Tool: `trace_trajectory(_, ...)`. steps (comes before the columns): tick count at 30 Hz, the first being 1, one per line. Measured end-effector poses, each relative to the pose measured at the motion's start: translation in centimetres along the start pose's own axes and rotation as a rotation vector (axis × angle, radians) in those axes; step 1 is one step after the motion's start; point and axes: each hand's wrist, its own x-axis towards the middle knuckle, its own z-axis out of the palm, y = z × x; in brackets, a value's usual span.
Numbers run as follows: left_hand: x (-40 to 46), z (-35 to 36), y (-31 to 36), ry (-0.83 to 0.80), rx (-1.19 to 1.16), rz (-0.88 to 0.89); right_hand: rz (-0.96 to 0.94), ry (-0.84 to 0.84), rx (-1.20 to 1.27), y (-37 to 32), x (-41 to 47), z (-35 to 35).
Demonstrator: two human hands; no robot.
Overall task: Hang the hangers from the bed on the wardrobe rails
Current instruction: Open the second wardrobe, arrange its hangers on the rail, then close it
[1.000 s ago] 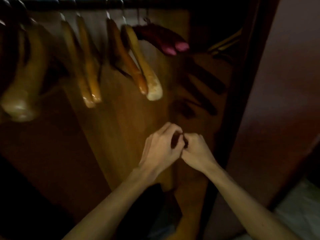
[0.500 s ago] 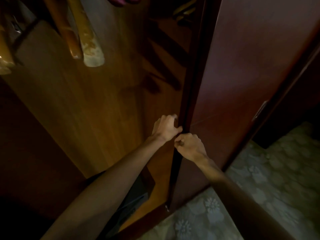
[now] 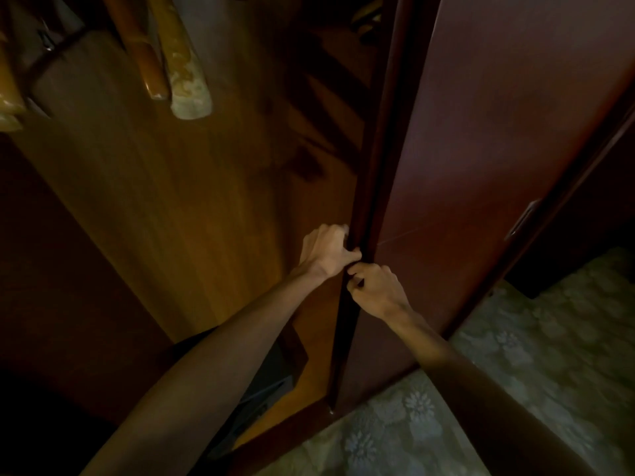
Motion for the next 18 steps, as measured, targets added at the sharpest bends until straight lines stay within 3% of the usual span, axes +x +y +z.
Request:
trace_trajectory(9,-2.6,-1.1,-3.4,0.041,0.04,-0.015,0.024,-0.108,-0.123,0.1,1.9,1.8)
trace_trajectory(14,-4.6,-2.3,-5.1,0.039,0.037,-0.066,-0.052,-0.157,-0.249,-1.1,2.6,2.5)
trace_trajectory(18,-5.8,-4.0,-6.2,-0.065,0.075,-0.109,-0.119,-0.198,-0.216,-2.0,2.9,3.7)
